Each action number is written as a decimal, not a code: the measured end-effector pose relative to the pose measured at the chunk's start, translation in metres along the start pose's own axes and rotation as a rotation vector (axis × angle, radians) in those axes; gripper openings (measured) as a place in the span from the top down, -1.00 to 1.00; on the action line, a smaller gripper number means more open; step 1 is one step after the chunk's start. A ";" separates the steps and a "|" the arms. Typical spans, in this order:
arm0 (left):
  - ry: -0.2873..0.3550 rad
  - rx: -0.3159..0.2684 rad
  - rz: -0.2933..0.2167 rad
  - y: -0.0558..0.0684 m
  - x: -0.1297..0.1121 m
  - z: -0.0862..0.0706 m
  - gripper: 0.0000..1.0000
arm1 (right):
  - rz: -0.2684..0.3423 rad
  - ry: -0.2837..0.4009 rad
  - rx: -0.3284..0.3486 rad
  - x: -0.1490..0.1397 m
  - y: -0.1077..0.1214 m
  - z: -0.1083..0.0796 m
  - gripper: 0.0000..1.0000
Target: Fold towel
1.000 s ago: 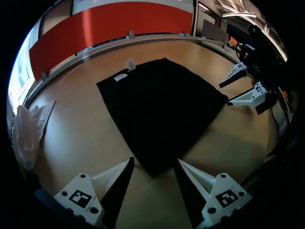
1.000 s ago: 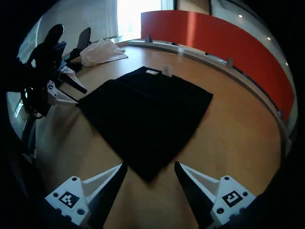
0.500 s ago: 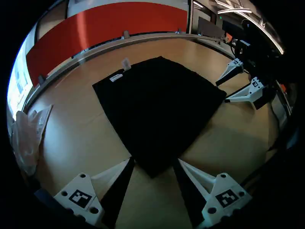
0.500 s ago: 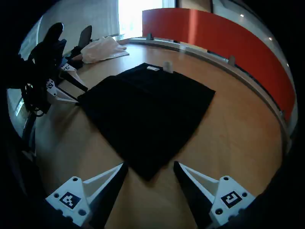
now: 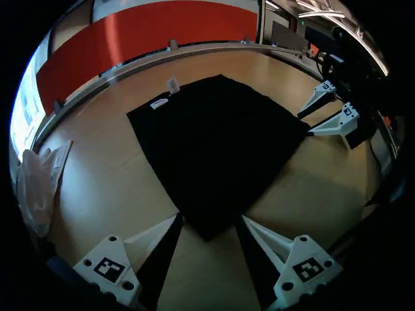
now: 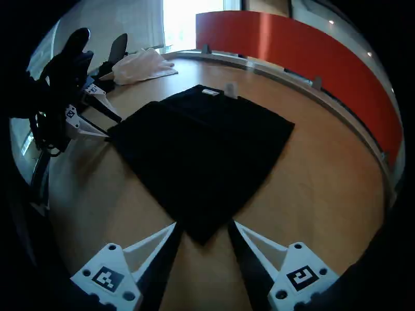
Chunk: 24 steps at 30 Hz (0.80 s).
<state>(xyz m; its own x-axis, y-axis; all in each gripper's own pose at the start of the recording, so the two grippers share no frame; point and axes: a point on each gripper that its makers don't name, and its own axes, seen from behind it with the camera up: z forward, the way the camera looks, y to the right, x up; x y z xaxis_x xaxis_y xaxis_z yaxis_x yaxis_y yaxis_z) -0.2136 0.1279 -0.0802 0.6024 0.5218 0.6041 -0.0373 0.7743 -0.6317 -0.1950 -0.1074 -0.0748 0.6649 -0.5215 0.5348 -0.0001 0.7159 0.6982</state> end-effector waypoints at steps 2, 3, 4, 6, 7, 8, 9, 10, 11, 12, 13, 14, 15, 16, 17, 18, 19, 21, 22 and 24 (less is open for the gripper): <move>-0.005 0.002 -0.001 0.000 0.000 0.000 -0.45 | 0.001 -0.001 0.000 0.000 0.000 0.000 -0.23; -0.007 0.003 -0.002 0.000 0.000 0.000 -0.42 | 0.002 -0.002 0.000 0.000 0.000 -0.001 -0.17; -0.009 0.003 -0.003 0.001 0.000 0.000 -0.39 | 0.003 -0.002 0.000 0.000 0.000 -0.001 -0.09; -0.011 0.004 -0.004 0.002 0.000 0.000 -0.34 | 0.004 -0.003 0.000 0.000 0.000 -0.002 -0.02; -0.012 0.004 -0.003 0.002 0.000 0.000 -0.30 | 0.006 -0.003 -0.001 -0.001 0.000 -0.002 0.02; -0.012 0.004 -0.003 0.003 0.000 0.000 -0.27 | 0.007 -0.003 -0.002 -0.001 0.000 -0.002 0.06; -0.013 0.004 -0.002 0.004 0.000 -0.001 -0.21 | 0.009 -0.004 -0.003 -0.001 0.000 -0.003 0.13; -0.013 0.003 -0.001 0.005 0.000 -0.001 -0.15 | 0.012 -0.004 -0.005 -0.001 0.000 -0.003 0.22; -0.014 0.002 -0.001 0.006 0.000 -0.001 -0.08 | 0.015 -0.005 -0.007 -0.001 0.000 -0.003 0.29; -0.014 0.001 0.000 0.007 0.000 0.000 -0.02 | 0.018 -0.006 -0.009 -0.001 0.001 -0.003 0.36; -0.015 0.000 0.001 0.008 0.001 0.000 0.07 | 0.024 -0.006 -0.011 -0.002 0.001 -0.003 0.45; -0.016 -0.001 0.002 0.009 0.001 0.000 0.17 | 0.028 -0.007 -0.013 -0.002 0.002 -0.004 0.53; -0.016 0.000 0.002 0.010 0.001 0.001 0.30 | 0.034 -0.008 -0.013 -0.002 0.002 -0.004 0.57; -0.016 0.001 0.001 0.010 0.002 0.001 0.43 | 0.042 -0.008 -0.013 -0.002 0.002 -0.004 0.62; -0.017 0.003 -0.001 0.011 0.003 0.002 0.49 | 0.048 -0.009 -0.013 -0.002 0.002 -0.004 0.64; -0.017 0.005 -0.004 0.011 0.004 0.002 0.55 | 0.054 -0.009 -0.011 -0.002 0.001 -0.005 0.66; -0.017 0.008 -0.008 0.011 0.004 0.002 0.60 | 0.060 -0.009 -0.008 -0.002 0.000 -0.005 0.67; -0.019 0.012 -0.017 0.010 0.005 0.002 0.67 | 0.068 -0.008 -0.004 -0.003 -0.002 -0.006 0.68; -0.021 0.013 -0.022 0.010 0.005 0.002 0.68 | 0.069 -0.008 -0.002 -0.003 -0.004 -0.007 0.68; -0.023 0.016 -0.034 0.009 0.006 0.001 0.69 | 0.072 -0.006 0.001 -0.003 -0.007 -0.009 0.68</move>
<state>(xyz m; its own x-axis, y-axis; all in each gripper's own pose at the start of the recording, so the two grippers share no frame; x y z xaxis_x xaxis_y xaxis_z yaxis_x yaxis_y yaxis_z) -0.2108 0.1382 -0.0817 0.5854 0.5031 0.6358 -0.0301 0.7971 -0.6030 -0.1906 -0.1061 -0.0855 0.6585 -0.4719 0.5863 -0.0485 0.7508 0.6587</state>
